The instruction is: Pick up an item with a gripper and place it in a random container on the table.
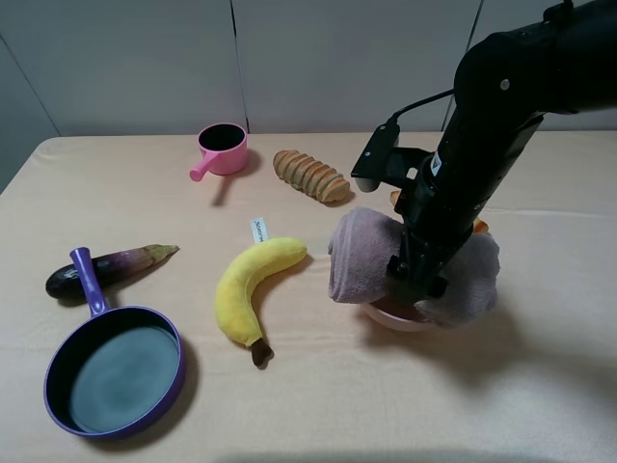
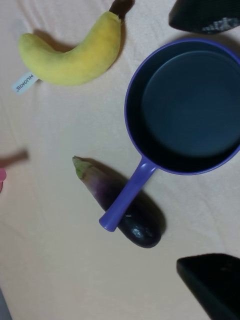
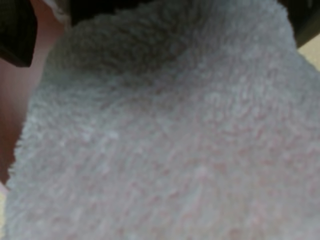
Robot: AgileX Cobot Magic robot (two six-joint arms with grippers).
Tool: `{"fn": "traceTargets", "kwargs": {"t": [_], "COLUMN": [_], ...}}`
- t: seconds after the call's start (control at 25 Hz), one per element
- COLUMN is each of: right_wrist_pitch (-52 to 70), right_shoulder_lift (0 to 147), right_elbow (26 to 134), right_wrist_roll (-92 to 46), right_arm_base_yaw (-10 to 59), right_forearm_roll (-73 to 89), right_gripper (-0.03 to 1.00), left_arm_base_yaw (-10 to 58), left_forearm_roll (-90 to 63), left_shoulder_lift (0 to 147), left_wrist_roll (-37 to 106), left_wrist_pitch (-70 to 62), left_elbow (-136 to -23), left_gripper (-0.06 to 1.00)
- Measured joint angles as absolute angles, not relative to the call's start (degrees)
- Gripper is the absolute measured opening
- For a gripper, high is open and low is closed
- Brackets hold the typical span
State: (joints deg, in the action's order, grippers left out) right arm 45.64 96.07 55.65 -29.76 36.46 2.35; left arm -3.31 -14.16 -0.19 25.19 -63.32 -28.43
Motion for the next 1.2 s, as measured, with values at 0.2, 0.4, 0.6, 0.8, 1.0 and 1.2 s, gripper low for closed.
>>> {"fn": "traceTargets", "kwargs": {"t": [0.2, 0.4, 0.6, 0.8, 1.0, 1.2], "right_wrist_pitch": [45.66, 45.7, 46.71, 50.56, 56.77, 63.61], "right_shoulder_lift": [96.07, 95.89, 92.83, 86.68, 81.14, 75.69], "right_elbow": [55.65, 55.65, 55.65, 55.65, 55.65, 55.65], "right_wrist_roll": [-29.76, -29.76, -29.76, -29.45, -25.24, -20.66], "right_arm_base_yaw": [36.46, 36.46, 36.46, 36.46, 36.46, 36.46], "right_forearm_roll": [2.35, 1.75, 1.26, 1.21, 0.0, -0.84], "right_gripper": [0.69, 0.69, 0.69, 0.69, 0.69, 0.69], "left_arm_base_yaw": [-3.31, -3.31, -3.31, -3.31, -3.31, -3.31], "left_forearm_roll": [-14.16, -14.16, -14.16, -14.16, -14.16, -14.16], "left_shoulder_lift": [-0.19, -0.19, -0.19, -0.19, -0.19, -0.19], "left_wrist_roll": [25.19, 25.25, 25.25, 25.25, 25.25, 25.25], "left_wrist_pitch": [-63.32, -63.32, -63.32, -63.32, -63.32, -63.32], "left_elbow": [-28.43, -28.43, -28.43, -28.43, -28.43, -28.43], "left_gripper": [0.88, 0.88, 0.88, 0.88, 0.88, 0.88]}}
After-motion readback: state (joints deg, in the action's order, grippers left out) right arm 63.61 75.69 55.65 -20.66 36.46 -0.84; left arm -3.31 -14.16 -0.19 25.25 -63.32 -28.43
